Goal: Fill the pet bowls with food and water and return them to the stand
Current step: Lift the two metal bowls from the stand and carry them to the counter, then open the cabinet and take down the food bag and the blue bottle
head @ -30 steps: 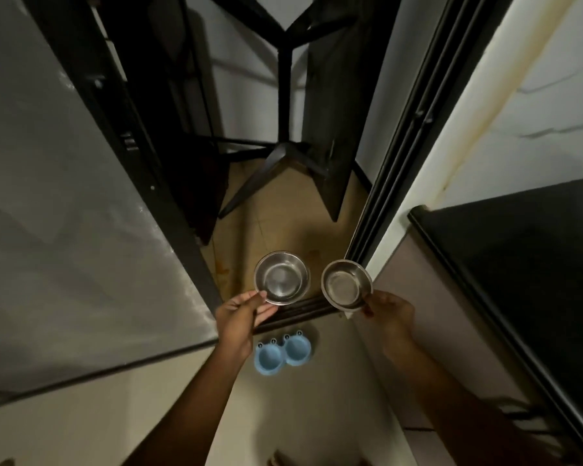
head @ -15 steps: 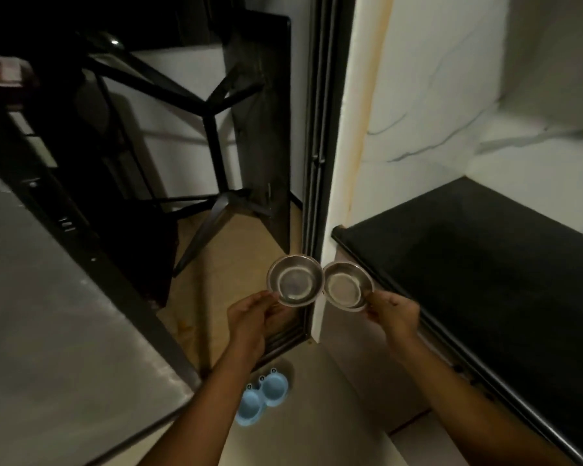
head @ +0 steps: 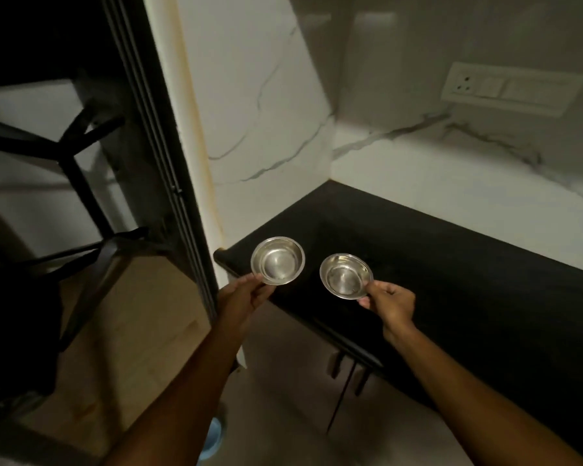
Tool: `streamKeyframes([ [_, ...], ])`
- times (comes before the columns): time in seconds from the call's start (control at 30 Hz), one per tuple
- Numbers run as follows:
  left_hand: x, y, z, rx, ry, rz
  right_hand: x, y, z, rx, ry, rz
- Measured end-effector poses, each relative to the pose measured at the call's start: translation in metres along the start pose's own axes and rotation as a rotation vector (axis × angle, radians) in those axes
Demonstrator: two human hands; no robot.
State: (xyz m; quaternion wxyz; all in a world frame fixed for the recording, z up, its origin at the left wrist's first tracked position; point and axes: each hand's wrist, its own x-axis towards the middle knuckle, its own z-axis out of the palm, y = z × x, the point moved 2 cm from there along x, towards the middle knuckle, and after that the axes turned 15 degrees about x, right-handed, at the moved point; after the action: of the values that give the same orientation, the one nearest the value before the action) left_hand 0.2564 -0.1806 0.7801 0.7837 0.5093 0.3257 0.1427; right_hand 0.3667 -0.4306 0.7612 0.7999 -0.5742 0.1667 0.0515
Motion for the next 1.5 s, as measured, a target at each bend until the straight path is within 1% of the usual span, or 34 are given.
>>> streamKeyframes([
  [0.17, 0.047, -0.001, 0.047, 0.041, -0.108, -0.042, 0.036, -0.012, -0.014, 0.044, 0.080, -0.022],
  [0.4, 0.124, -0.006, 0.094, 0.235, -0.192, -0.175, 0.080, 0.001, -0.004, 0.079, 0.269, -0.005],
  [0.53, 0.160, -0.017, 0.110, 0.347, -0.222, -0.216, 0.099, 0.015, 0.007, 0.068, 0.370, -0.006],
  [0.67, 0.188, -0.025, 0.117, 0.379, -0.259, -0.262, 0.110, 0.025, 0.017, 0.056, 0.449, -0.006],
  [0.83, 0.211, -0.032, 0.121, 0.444, -0.323, -0.268, 0.116, 0.032, 0.018, 0.061, 0.534, 0.001],
  [0.97, 0.218, -0.038, 0.122, 0.469, -0.357, -0.286, 0.116, 0.037, 0.014, 0.062, 0.542, 0.024],
  [1.1, 0.223, -0.039, 0.122, 0.516, -0.350, -0.260, 0.113, 0.039, 0.014, 0.087, 0.514, 0.015],
  [1.17, 0.222, -0.039, 0.121, 0.537, -0.332, -0.241, 0.111, 0.037, 0.014, 0.091, 0.512, 0.018],
  [1.23, 0.221, -0.039, 0.119, 0.630, -0.271, -0.186, 0.107, 0.035, 0.012, 0.070, 0.523, 0.009],
  [1.3, 0.221, -0.039, 0.118, 0.785, -0.180, -0.036, 0.103, 0.032, 0.010, 0.016, 0.546, -0.030],
  [1.33, 0.220, -0.038, 0.119, 0.815, -0.154, 0.056, 0.100, 0.030, 0.008, -0.026, 0.559, -0.059],
  [1.43, 0.203, -0.032, 0.133, 0.780, -0.158, 0.291, 0.092, 0.022, 0.004, -0.122, 0.565, -0.140],
  [1.5, 0.182, -0.021, 0.152, 0.760, -0.209, 0.407, 0.086, 0.011, 0.003, -0.164, 0.533, -0.192],
])
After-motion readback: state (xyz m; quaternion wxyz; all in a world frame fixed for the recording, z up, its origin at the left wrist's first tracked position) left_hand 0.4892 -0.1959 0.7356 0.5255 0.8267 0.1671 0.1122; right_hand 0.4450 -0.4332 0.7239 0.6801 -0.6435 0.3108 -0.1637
